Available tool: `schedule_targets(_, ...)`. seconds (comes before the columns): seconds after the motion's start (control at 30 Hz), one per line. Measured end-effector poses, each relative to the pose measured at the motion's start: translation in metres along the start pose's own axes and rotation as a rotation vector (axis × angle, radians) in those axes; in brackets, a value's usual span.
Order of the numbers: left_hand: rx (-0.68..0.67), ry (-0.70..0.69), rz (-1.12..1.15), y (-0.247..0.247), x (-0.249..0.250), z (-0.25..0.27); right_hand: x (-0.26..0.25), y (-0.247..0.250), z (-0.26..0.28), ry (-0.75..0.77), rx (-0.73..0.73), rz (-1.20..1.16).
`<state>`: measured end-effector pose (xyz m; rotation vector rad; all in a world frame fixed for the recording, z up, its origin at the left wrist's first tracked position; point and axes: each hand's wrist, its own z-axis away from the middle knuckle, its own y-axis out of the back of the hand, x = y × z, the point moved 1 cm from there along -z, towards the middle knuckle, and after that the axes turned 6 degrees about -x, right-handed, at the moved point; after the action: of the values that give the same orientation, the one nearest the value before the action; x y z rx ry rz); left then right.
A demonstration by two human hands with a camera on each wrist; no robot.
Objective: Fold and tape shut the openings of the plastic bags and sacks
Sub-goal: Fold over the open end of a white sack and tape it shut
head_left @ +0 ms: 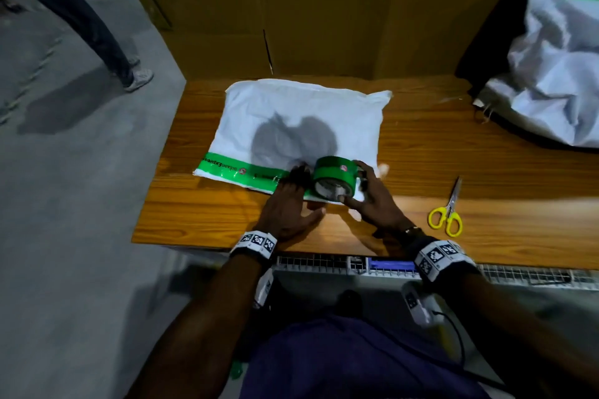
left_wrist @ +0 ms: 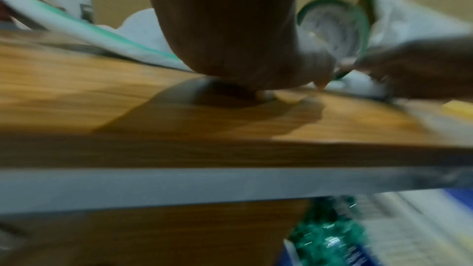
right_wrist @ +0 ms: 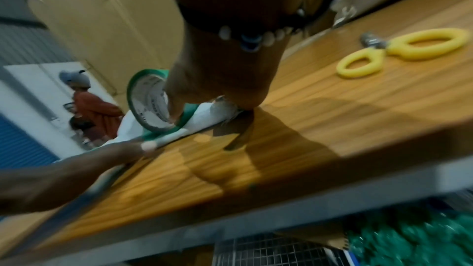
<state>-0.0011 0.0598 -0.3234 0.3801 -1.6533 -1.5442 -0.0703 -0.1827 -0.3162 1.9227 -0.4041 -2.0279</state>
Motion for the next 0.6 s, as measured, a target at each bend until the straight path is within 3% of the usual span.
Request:
schedule_targets(0.17, -0.049, -0.015, -0.073, 0.009, -0.028, -0.005, -0.005, -0.016, -0.014, 0.139, -0.058, 0.106)
schedule_targets(0.27, -0.073, 0.004, -0.088, 0.007, -0.030, -0.005, -0.013, 0.020, -0.012, 0.179, -0.140, 0.311)
schedule_targets(0.37, -0.081, 0.011, -0.104, 0.006, -0.029, -0.004, -0.018, 0.064, -0.005, 0.079, -0.219, 0.467)
schedule_targets(0.6, -0.024, 0.021, -0.054, 0.011, -0.002, -0.004, -0.011, 0.056, 0.004, -0.034, -0.138, 0.087)
